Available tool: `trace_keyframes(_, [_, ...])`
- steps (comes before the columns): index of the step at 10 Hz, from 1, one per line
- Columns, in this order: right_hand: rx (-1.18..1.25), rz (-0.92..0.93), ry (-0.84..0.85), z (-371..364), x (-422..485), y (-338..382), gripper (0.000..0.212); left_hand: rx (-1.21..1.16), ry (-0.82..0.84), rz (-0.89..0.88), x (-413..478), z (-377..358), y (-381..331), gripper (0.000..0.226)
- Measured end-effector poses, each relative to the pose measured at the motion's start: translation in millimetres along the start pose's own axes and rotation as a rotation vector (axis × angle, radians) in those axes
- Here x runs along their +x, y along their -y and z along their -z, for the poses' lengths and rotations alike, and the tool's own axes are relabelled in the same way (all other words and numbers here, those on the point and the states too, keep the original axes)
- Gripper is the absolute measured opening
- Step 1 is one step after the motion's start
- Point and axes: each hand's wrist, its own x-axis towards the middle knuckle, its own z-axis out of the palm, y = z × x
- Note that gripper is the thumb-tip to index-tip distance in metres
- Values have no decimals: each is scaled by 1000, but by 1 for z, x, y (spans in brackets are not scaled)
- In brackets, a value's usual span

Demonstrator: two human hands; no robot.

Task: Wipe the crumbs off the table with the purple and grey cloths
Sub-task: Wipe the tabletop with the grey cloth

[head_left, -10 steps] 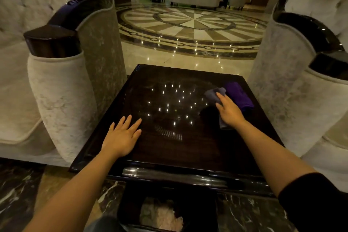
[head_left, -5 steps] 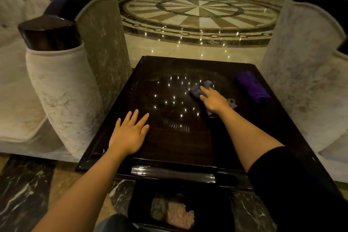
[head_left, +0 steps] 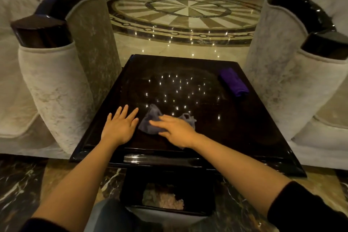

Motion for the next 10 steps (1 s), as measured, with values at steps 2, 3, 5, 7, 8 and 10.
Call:
trace_keyframes(2, [0,58,77,-7,-29,21,41,-8,7,12,-2,2,-2,50])
trace_keyframes(3, [114,59,119,1,-44,28,37,-15,30,12,-4,6,-3,50])
trace_keyframes(5, [471,-129,-178,58,-80,9,35,-21,24,6,-8,7,-4,50])
trace_keyframes(7, [375,-492,-569,113,-101,-65,34,-25,16,1,-6,8,-2,50])
trace_keyframes(8, [98,-701,-427,99,-102,-110,45,-18,20,1,-6,7,0,50])
trace_keyframes(10, [6,-932,-63,71,-101,-127,66,-21,25,-14,-3,6,1,51])
